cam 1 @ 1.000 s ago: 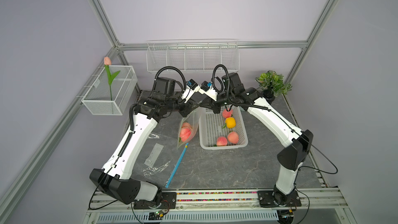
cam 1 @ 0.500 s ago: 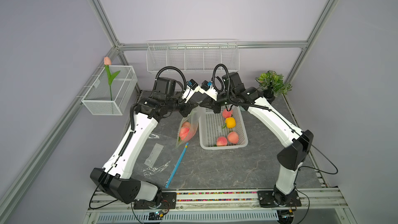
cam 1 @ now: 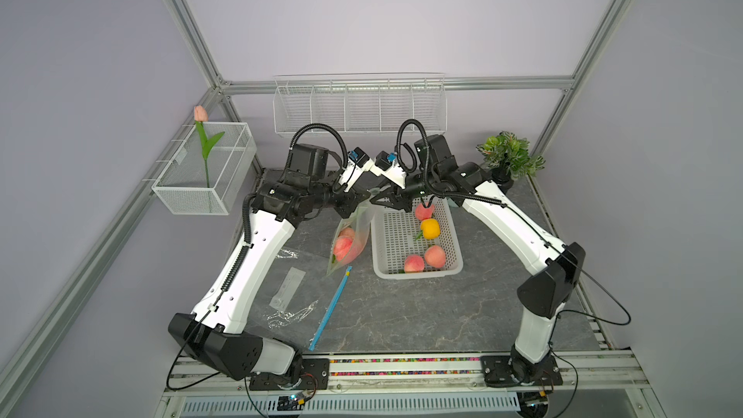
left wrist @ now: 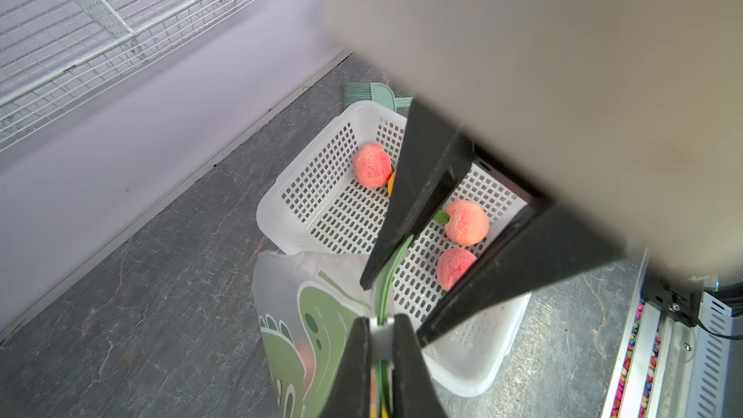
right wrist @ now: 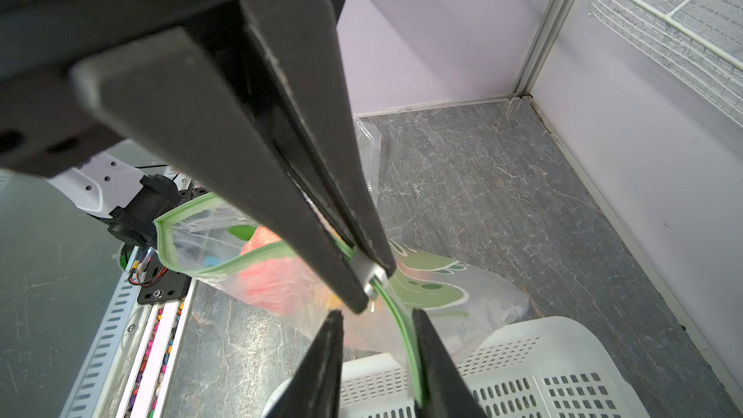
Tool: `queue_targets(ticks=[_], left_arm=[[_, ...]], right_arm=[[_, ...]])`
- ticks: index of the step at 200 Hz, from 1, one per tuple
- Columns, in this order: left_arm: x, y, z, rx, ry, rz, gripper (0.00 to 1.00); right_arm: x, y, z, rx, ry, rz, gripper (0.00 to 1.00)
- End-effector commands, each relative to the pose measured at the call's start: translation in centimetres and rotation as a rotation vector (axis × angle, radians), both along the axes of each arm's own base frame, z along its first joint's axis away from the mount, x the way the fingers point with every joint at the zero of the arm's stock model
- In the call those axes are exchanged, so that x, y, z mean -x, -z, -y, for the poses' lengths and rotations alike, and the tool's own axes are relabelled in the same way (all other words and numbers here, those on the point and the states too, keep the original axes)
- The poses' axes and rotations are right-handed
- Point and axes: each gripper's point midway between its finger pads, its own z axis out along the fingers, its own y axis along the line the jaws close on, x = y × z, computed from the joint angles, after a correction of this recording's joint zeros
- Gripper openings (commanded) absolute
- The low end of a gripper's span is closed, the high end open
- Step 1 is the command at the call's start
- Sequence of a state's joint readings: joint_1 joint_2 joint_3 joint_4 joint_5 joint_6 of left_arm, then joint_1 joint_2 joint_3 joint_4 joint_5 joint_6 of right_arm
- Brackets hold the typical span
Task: Place the peach in a zip-top bag and seal the zipper
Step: Zip the zipper on the zipper food storage bag.
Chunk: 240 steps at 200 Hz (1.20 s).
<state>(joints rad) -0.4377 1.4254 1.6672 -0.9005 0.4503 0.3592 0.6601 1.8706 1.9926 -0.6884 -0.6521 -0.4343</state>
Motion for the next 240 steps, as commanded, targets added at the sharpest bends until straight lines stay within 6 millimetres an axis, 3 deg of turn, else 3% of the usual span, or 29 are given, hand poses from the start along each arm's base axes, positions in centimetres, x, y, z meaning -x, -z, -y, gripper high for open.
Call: queue_targets(ticks=[1, 12, 39, 149, 240], left_arm=[[0.2, 0.5, 0.4, -0.006, 0.029, -0.017, 0.0], [0.3, 0.5, 0.4, -0.007, 0.032, -0.022, 0.0], [0.5, 0.7, 0.5, -0.008, 0.039, -0.037, 0.0], [1.6, 0.0, -1.6, -0.047, -0.032, 0.006, 0.02], [1.3, 0.0, -2.9, -0.07, -0.115, 0.015, 0.04]], right_arm=[[1.3, -1.8, -0.7, -0.047, -0.068, 0.05, 0.32], [1.4, -2.0, -0.7, -0.051, -0.07, 0.06, 0.29], [1.0, -2.2, -0.7, -0.057, -0.055, 0.075, 0.07], [-1.9, -3.1, 0.3, -0.082, 0.12, 0.039, 0.07], [-3.3, -4.2, 1.2, -0.096, 0.179, 0.028, 0.07]])
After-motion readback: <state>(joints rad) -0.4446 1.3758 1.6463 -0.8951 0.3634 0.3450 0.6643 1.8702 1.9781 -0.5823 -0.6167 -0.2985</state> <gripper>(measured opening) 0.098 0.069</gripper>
